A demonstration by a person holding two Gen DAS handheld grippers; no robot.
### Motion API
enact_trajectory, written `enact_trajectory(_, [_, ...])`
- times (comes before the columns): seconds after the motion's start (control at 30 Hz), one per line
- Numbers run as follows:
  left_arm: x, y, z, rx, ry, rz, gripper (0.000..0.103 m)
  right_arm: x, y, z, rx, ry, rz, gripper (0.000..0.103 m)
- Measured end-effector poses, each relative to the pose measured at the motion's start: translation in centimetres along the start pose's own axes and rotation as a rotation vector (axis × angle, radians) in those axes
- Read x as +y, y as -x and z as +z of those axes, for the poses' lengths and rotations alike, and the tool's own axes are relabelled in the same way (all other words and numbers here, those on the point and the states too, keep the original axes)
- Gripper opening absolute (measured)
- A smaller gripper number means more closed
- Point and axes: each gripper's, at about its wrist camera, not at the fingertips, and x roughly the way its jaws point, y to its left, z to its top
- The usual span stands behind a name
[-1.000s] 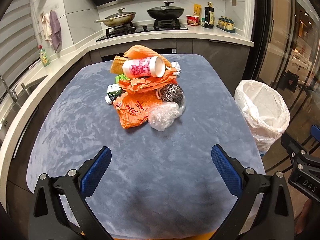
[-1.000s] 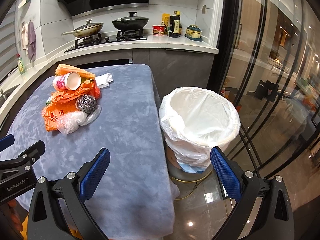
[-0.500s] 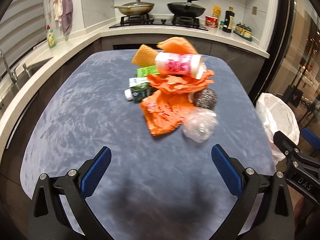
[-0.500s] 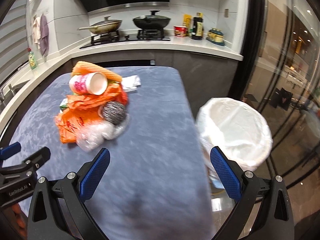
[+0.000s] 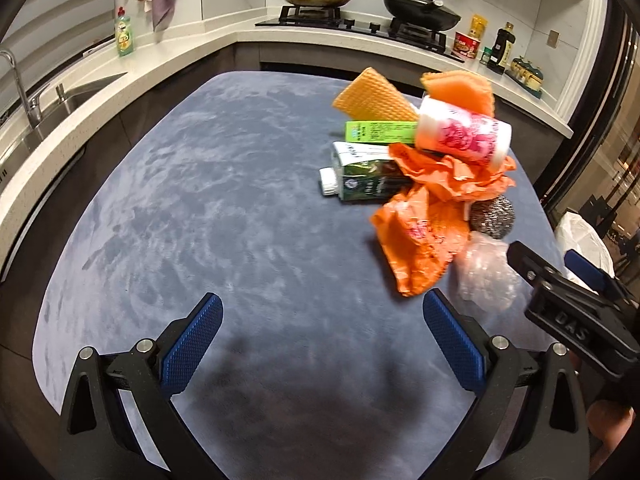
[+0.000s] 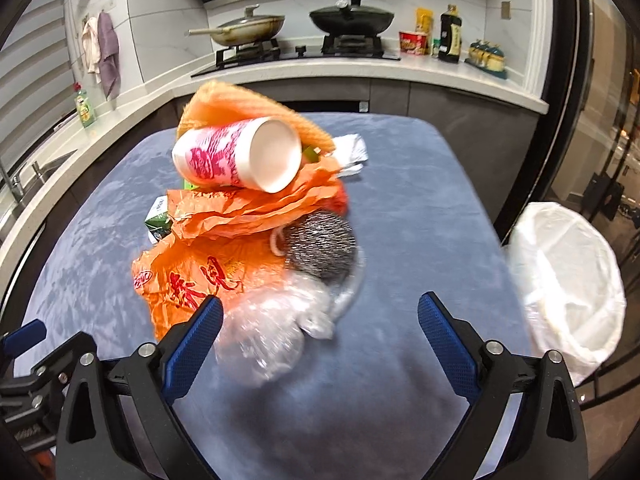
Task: Collect trash
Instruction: 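Grasp the clear plastic bag with the right gripper while the left gripper approaches the orange bag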
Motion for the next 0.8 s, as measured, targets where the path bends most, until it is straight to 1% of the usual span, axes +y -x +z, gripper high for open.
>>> enact_trajectory(0.2, [0.8, -0.9, 0.6, 0.005, 0.013, -0.015, 0.096, 0.9, -2.5, -0.4, 0.052, 0.009, 0.015, 0.075])
enact_trajectory(0.27, [0.7, -1.3, 0.8, 0.007, 0.012, -0.026, 0.096, 0.8, -2.8, -0.7, 0.066, 0.011, 0.021, 0.064])
enact_trajectory(0.3, [0.6, -1.4, 0.8, 0.008, 0.009, -0.029, 0.096, 0.8, -2.9, -0.8, 0.072, 0.009, 0.030, 0.062])
enact_trajectory(0.37, [0.2, -1.7, 1.0, 0.012, 0.000, -0.041, 0.096, 0.5, -2.9, -1.1, 0.080, 0.006, 0.053, 0.048])
enact_trajectory(0.4, [0.0, -1.8, 1.0, 0.012, -0.004, -0.045, 0.096, 0.4, -2.8, -1.3, 0.083, 0.007, 0.062, 0.045])
enact_trajectory(0.47, [-0.6, -2.2, 1.1, 0.015, -0.016, -0.061, 0.096, 0.3, -2.5, -1.6, 0.085, 0.015, 0.066, 0.030])
enact_trajectory(0.53, [-1.2, -2.6, 1.3, 0.018, -0.026, -0.076, 0.096, 0.2, -2.0, -1.9, 0.084, 0.020, 0.066, 0.022])
enact_trajectory(0.63, [-2.2, -3.1, 1.7, 0.011, -0.045, -0.096, 0.096, -0.4, -0.9, -2.1, 0.065, 0.024, 0.049, 0.017])
enact_trajectory(0.8, [-3.4, -4.7, 2.6, 0.009, -0.053, -0.120, 0.096, -1.9, 1.3, -1.9, 0.023, 0.002, 0.033, 0.014])
